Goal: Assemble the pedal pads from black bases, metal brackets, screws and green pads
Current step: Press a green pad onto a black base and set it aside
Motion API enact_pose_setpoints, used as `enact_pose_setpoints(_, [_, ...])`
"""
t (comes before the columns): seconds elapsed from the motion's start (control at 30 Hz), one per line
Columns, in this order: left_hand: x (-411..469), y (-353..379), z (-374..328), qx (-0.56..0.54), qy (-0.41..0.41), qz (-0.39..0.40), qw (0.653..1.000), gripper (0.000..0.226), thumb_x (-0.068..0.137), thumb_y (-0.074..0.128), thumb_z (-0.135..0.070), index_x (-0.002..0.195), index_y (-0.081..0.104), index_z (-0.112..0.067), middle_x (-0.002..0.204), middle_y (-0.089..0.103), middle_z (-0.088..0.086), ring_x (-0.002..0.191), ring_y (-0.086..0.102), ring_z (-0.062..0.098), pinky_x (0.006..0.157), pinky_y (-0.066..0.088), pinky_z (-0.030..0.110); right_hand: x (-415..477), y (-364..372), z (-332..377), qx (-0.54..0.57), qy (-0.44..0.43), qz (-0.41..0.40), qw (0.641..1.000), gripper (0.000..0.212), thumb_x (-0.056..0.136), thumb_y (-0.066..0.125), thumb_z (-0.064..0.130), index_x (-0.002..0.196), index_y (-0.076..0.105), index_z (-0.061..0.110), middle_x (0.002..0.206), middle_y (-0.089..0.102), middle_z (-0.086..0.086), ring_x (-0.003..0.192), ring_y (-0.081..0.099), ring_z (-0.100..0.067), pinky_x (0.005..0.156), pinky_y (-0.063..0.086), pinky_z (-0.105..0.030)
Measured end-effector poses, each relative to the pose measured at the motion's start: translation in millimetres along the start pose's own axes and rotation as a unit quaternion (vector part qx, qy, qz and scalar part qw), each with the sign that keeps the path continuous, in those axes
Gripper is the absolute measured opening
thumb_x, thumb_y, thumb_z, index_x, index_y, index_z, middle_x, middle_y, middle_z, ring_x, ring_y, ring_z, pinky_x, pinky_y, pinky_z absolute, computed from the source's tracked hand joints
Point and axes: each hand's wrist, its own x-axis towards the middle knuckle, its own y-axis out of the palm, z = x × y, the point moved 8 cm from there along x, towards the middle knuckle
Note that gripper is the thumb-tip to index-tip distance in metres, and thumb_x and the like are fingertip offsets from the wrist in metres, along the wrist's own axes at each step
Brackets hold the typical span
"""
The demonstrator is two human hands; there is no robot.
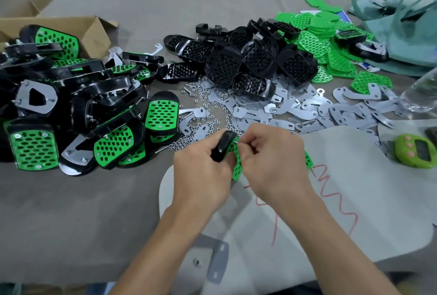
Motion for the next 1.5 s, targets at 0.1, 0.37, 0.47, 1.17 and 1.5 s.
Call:
enact_pose_setpoints(0.1, [-0.4,1.1,-4.3,0.013,0.01,-0.007,1.0,0.008,0.081,0.069,-0.018,0.078,0.061,-0.02,0.055,0.045,-0.007,0.054,0.032,0.009,0.045,0.028,0.013,-0.9,6.0,6.5,-0.073,-0.014,-0.003,0.997,0.008,0.076,0.058,0.013,0.069,0.059,0.018,0.056,0.059,0.003,0.064,0.057,-0.026,0.063,0.047,-0.034])
enact_pose_setpoints(0.37, [0.1,-5.7,-4.3,0.025,0.041,-0.01,0.999,0.017,0.081,0.07,-0.019,0.095,0.073,-0.029,0.062,0.056,-0.007,0.058,0.045,0.012,0.054,0.037,0.011,3.0,8.4,-4.1,0.055,0.025,0.028,0.998,0.014,0.076,0.06,0.009,0.064,0.063,0.016,0.05,0.063,0.0,0.047,0.058,-0.023,0.049,0.041,-0.025])
enact_pose_setpoints(0.47, [2.5,-6.1,-3.3,0.014,0.059,-0.018,0.998,0.02,0.083,0.068,-0.022,0.1,0.066,-0.032,0.065,0.055,-0.003,0.057,0.043,0.018,0.052,0.043,0.02,-11.5,11.3,20.1,-0.103,-0.093,-0.035,0.99,0.014,0.077,0.058,0.009,0.067,0.056,0.019,0.053,0.061,-0.002,0.052,0.055,-0.032,0.051,0.037,-0.031])
enact_pose_setpoints(1.17, [15.7,-16.6,11.7,-0.008,0.036,-0.028,0.999,0.036,0.071,0.066,-0.023,0.102,0.062,-0.04,0.07,0.061,-0.005,0.061,0.052,0.018,0.059,0.046,0.024,11.0,22.8,-18.7,0.191,0.048,0.085,0.977,0.03,0.08,0.078,-0.001,0.082,0.08,0.029,0.069,0.075,0.012,0.066,0.072,-0.002,0.069,0.056,-0.015])
enact_pose_setpoints(1.5, [11.3,-13.2,25.6,-0.095,-0.024,-0.013,0.995,0.057,0.069,0.072,-0.021,0.113,0.065,-0.057,0.086,0.073,-0.031,0.073,0.064,-0.012,0.072,0.051,0.011,1.4,27.8,-26.8,0.214,0.071,0.068,0.972,0.026,0.073,0.087,0.009,0.072,0.076,0.033,0.069,0.075,0.012,0.066,0.073,-0.006,0.07,0.06,-0.027])
